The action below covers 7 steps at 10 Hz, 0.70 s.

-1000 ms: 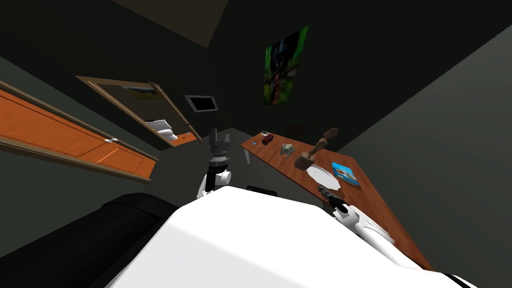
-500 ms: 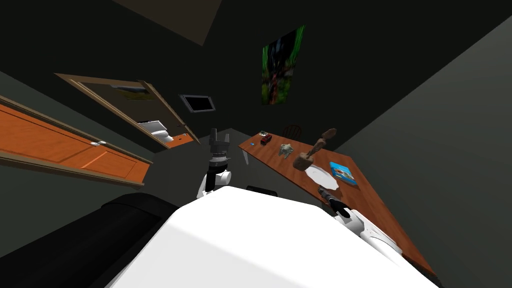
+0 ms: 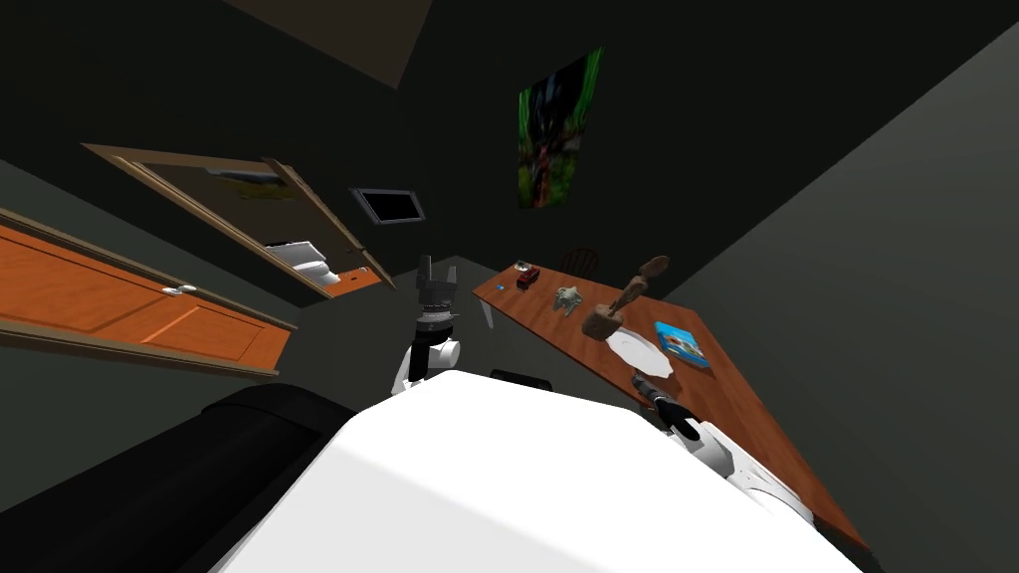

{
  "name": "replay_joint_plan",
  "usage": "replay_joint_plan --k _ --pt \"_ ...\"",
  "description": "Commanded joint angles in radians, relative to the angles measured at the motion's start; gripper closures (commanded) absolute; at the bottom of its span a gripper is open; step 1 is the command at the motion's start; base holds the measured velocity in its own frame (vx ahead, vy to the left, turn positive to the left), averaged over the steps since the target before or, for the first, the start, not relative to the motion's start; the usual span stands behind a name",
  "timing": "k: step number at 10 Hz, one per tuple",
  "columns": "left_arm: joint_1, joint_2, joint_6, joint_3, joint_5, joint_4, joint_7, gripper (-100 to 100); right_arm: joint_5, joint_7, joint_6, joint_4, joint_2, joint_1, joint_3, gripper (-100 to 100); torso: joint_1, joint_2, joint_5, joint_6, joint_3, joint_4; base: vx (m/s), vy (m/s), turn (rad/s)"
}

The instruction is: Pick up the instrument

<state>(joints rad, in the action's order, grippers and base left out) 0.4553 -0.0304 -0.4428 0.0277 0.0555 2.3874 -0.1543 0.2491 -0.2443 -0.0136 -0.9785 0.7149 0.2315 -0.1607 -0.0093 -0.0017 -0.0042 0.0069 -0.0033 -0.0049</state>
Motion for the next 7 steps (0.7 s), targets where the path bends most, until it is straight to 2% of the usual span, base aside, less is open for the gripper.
replay_joint_plan --k 1,2,3,5,6,7 --pt "0.000 0.000 0.000 0.000 0.000 0.000 0.000 0 0.001 0.003 -0.018 -0.050 0.005 0.022 -0.001 100 0.000 0.000 0.000 0.000 0.000 0.000 0.039 -0.004 -0.058" --pt "0.000 0.000 0.000 0.000 0.000 0.000 0.000 0 0.001 0.003 -0.018 -0.066 0.005 0.022 -0.001 100 0.000 0.000 0.000 -0.001 0.000 0.001 0.017 -0.003 -0.010" --pt "0.000 0.000 0.000 0.000 0.000 0.000 0.000 0 0.004 0.009 -0.047 -0.099 0.011 0.070 0.003 100 0.001 0.000 0.000 -0.003 0.000 0.001 0.050 -0.006 -0.040" --pt "0.000 0.000 0.000 0.000 0.000 0.000 0.000 0 0.004 0.009 -0.047 -0.150 0.011 0.074 0.003 100 0.001 -0.001 0.000 -0.002 0.000 0.001 0.030 -0.002 -0.030" --pt "0.000 0.000 0.000 0.000 0.000 0.000 0.000 0 0.005 0.008 -0.045 -0.128 0.009 0.070 0.003 100 0.002 0.000 0.001 -0.003 0.000 0.002 0.000 0.000 0.000" --pt "0.000 0.000 0.000 0.000 0.000 0.000 0.000 0 0.005 0.008 -0.046 -0.131 0.009 0.070 0.003 0 0.002 0.000 0.001 -0.003 0.001 0.001 0.000 0.000 0.000"
